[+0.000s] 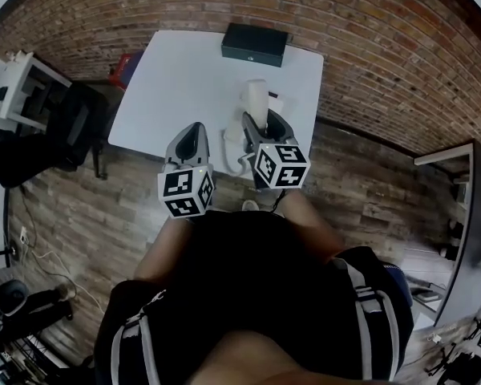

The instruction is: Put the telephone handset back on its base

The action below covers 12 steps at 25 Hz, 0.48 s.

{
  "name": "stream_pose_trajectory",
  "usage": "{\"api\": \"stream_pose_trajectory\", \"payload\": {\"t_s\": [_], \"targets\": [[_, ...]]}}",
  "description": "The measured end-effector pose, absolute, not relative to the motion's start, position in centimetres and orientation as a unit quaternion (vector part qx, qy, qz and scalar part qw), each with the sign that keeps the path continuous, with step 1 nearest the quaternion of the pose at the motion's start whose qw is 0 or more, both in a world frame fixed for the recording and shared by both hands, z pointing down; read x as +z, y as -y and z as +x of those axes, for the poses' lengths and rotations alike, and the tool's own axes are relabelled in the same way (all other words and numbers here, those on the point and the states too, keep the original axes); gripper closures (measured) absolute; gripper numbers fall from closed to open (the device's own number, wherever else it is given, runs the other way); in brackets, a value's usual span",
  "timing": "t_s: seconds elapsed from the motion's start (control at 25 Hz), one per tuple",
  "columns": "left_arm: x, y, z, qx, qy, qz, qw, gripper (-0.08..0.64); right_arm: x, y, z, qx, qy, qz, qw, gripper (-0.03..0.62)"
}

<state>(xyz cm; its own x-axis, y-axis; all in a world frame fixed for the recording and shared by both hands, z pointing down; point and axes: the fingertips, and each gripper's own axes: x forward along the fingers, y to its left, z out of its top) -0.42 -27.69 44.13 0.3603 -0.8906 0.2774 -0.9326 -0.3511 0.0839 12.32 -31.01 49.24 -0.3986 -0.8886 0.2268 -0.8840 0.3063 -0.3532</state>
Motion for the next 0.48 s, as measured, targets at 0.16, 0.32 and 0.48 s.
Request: {"api": "stream_pose_trajectory", "payload": {"t_s": [0.16, 0.32, 0.48], "targets": [[44.3, 29.1, -0.7, 0.094, 0.557, 0.817, 0.112, 0.558, 51.0, 32.7, 12.2, -0.253, -0.794, -0.552, 0.006, 0.388], [44.4, 30.2, -1.6, 0.101, 0.548, 0.823, 0.112, 0.558, 52.6, 34.2, 12.3, -0.295, -0.762, -0.576, 0.016, 0.388], [44.8, 31.5, -3.9, 0.106, 0.543, 0.824, 0.118, 0.558, 54.2, 35.1, 11.0, -0.336, -0.738, -0.584, 0.034, 0.388]]}}
